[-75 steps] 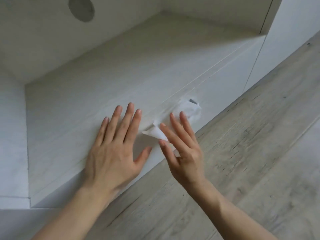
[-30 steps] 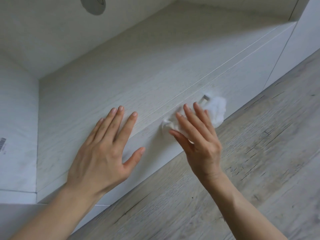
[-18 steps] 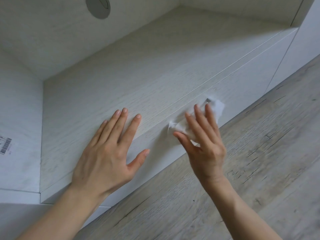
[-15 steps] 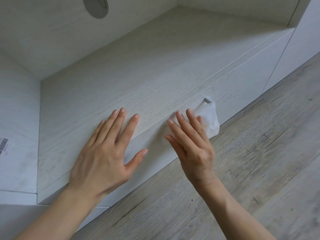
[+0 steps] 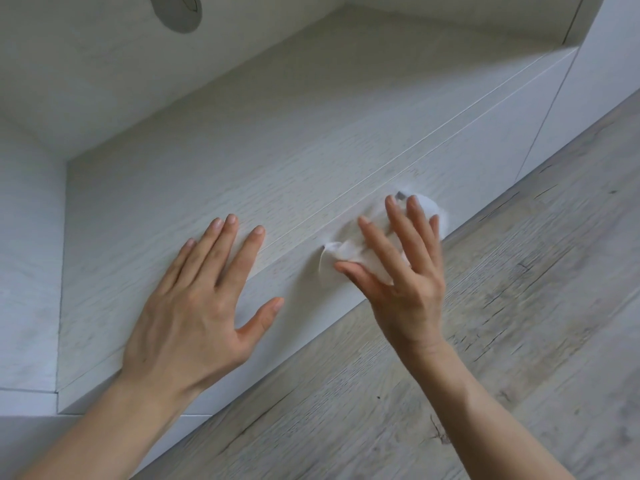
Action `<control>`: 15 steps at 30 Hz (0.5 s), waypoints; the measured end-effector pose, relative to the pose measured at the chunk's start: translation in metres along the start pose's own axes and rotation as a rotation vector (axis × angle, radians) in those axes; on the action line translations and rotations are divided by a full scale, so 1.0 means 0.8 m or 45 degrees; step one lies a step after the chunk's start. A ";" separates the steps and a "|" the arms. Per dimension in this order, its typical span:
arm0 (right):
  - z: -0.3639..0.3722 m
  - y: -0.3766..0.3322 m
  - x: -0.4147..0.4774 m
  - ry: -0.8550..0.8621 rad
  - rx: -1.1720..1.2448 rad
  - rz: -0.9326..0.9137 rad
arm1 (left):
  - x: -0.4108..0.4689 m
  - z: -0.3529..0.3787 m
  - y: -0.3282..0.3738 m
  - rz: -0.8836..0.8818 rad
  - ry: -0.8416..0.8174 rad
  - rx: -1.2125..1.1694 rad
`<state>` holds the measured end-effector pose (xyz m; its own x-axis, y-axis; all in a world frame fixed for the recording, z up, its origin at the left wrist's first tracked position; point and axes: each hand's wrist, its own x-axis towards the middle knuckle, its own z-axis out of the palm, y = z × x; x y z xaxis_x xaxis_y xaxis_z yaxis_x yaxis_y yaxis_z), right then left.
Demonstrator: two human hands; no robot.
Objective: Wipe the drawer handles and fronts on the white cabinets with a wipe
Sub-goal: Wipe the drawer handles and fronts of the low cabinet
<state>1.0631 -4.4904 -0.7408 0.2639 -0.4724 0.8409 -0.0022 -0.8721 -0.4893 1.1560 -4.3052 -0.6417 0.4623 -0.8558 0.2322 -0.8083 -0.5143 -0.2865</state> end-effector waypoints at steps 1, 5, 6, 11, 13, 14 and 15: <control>0.002 -0.004 0.001 -0.008 0.027 -0.003 | 0.000 0.000 0.000 -0.004 0.001 0.003; 0.005 -0.015 0.000 -0.026 0.129 -0.090 | 0.000 -0.001 0.000 -0.006 0.001 0.002; 0.002 -0.010 0.002 -0.005 0.147 -0.065 | 0.000 -0.001 0.000 -0.007 0.002 0.000; -0.001 -0.007 0.010 0.084 0.187 0.328 | 0.000 0.000 0.002 -0.012 0.025 0.020; 0.009 -0.023 0.004 0.055 0.199 0.326 | 0.000 0.001 0.002 -0.012 0.031 0.017; 0.012 -0.029 0.001 0.043 0.203 0.322 | 0.000 0.001 0.002 -0.012 0.033 0.012; 0.013 -0.034 -0.001 0.027 0.213 0.314 | 0.001 0.001 0.003 -0.012 0.035 0.009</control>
<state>1.0731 -4.4646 -0.7308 0.2549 -0.6715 0.6958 0.0956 -0.6985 -0.7091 1.1547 -4.3067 -0.6428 0.4600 -0.8490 0.2601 -0.8013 -0.5231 -0.2904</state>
